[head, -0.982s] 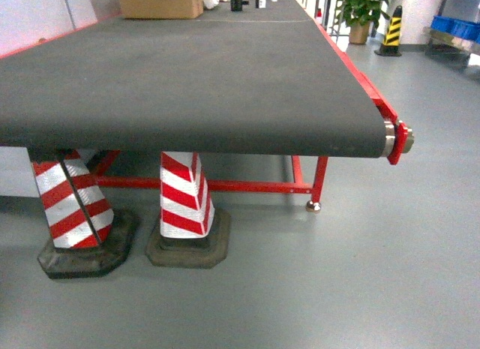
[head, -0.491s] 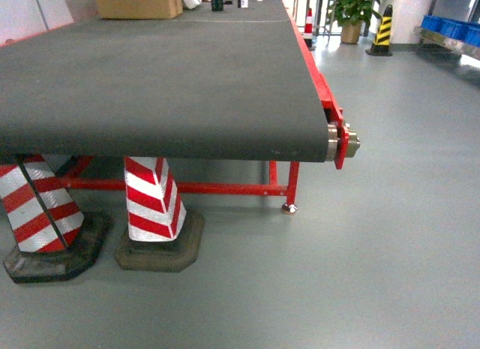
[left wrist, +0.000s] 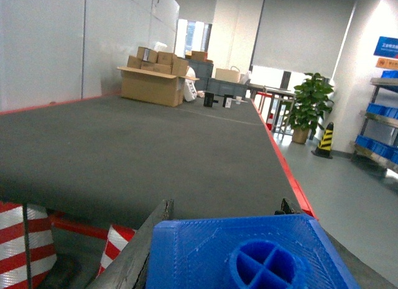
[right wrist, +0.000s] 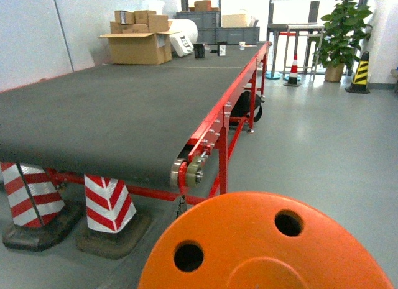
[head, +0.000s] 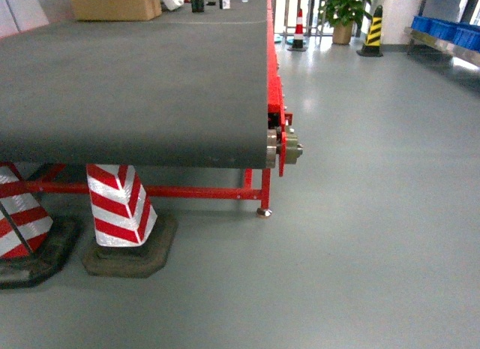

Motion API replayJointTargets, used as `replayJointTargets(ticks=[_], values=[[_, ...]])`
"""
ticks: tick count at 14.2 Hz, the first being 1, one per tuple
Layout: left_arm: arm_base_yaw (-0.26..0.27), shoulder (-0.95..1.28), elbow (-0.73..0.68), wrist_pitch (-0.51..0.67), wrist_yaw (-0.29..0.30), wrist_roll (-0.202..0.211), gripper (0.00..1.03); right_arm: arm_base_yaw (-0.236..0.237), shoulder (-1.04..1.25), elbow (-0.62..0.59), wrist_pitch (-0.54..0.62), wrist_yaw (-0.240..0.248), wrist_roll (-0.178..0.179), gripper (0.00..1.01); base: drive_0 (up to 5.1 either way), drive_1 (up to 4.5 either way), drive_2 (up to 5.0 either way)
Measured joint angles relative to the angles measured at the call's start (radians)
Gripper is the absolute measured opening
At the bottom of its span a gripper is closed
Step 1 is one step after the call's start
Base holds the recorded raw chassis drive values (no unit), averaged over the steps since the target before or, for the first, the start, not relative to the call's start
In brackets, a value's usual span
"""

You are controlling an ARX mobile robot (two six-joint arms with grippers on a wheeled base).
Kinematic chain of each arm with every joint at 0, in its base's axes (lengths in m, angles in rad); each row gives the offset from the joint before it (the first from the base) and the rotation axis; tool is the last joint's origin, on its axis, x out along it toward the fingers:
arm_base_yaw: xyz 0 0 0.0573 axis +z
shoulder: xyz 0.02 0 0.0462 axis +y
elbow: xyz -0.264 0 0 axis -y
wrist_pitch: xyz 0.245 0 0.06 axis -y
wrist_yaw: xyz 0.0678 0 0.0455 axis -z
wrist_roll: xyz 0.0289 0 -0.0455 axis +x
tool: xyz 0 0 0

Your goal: Sort blue parts and orange caps into right shelf containers

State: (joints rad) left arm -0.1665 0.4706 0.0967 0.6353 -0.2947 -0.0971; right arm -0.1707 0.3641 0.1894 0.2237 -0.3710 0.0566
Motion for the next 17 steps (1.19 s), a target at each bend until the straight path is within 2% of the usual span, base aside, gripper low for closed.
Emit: replayJointTargets(ticks=[17], values=[[0.0,0.0,0.0,0.003,0.002,0.0,0.44,0.0,0.0,0.0,0.0,0.0,0.0,0.42,4.9,-1.37,-3.3]])
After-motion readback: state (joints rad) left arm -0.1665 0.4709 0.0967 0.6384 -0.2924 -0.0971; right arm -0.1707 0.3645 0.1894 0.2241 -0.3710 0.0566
